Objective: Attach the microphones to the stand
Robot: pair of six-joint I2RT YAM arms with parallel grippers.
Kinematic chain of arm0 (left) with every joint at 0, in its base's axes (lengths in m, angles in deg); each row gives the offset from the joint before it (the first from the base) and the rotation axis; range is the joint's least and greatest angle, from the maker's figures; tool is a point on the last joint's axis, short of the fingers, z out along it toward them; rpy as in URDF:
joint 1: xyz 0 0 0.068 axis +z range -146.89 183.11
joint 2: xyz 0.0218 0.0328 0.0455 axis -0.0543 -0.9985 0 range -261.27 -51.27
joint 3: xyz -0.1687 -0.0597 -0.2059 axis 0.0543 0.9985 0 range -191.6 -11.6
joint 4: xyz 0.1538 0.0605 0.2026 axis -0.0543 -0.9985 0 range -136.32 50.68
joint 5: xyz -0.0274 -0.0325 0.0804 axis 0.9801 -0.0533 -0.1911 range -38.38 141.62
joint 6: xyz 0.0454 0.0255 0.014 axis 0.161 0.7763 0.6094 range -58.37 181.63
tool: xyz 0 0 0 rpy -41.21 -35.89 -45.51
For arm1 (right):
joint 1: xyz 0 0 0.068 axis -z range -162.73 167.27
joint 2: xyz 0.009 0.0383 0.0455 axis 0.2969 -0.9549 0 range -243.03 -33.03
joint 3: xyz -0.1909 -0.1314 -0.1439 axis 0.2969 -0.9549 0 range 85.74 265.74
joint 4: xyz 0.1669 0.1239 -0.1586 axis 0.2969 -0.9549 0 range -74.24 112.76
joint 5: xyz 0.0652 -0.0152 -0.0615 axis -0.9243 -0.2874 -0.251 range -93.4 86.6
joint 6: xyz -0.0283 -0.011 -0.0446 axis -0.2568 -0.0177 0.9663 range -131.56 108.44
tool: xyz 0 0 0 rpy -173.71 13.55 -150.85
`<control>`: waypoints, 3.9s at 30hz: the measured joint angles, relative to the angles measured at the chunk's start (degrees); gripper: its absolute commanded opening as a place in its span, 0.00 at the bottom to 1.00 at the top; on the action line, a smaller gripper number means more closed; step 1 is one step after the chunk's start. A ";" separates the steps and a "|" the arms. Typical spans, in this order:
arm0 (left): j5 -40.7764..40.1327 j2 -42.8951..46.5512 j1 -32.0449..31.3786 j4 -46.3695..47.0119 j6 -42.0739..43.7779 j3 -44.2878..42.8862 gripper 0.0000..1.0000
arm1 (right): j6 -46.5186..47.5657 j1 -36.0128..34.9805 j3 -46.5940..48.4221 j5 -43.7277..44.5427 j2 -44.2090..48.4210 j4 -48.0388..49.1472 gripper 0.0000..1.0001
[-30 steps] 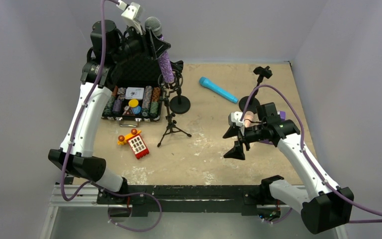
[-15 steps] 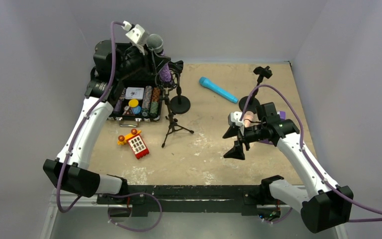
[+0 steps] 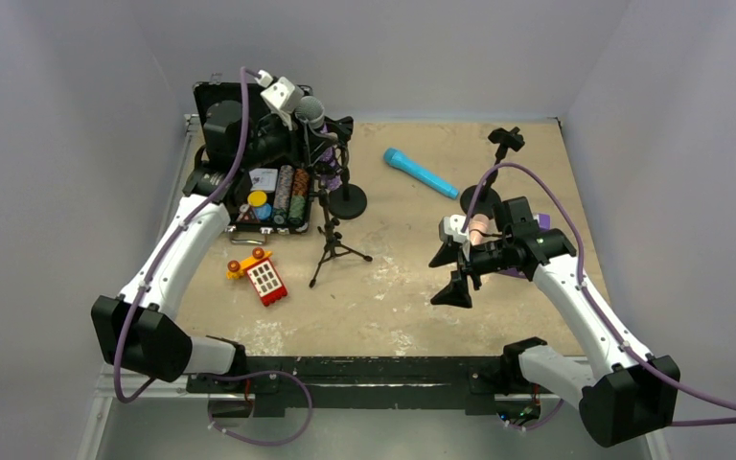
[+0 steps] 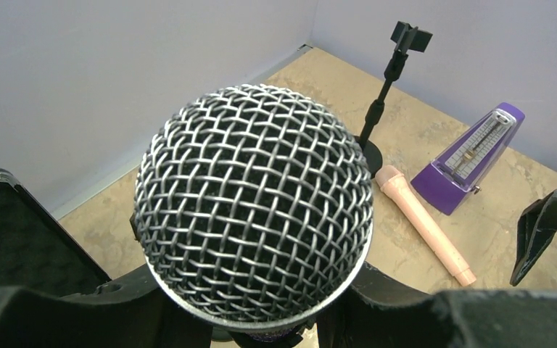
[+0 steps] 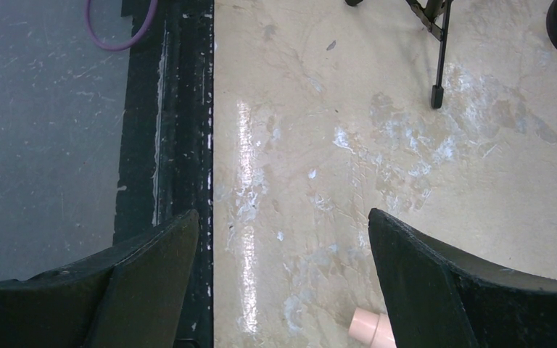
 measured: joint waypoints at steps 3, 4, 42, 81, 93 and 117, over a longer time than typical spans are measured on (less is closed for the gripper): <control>-0.52 0.00 -0.42 -0.72 1.01 0.00 0.00 | 0.15 0.00 0.00 0.00 0.00 -0.02 0.90; -0.74 0.02 -0.50 -0.96 1.33 0.00 0.00 | 0.17 0.00 0.00 0.00 0.00 -0.07 0.90; -13.79 11.08 -0.92 -18.97 -5.11 -4.72 0.96 | 1.01 0.00 0.00 -0.04 0.00 -0.59 0.90; -22.69 59.67 -0.92 -36.15 -11.89 29.90 0.99 | 0.50 0.87 25.42 7.23 2.97 -12.90 0.92; -23.23 60.81 -0.92 -35.67 -11.63 34.88 0.99 | 0.33 6.49 29.92 4.79 2.64 -17.31 0.92; -23.28 60.85 -0.92 -35.10 -10.62 34.88 0.99 | -2.56 14.73 33.24 -0.52 2.67 -17.68 0.92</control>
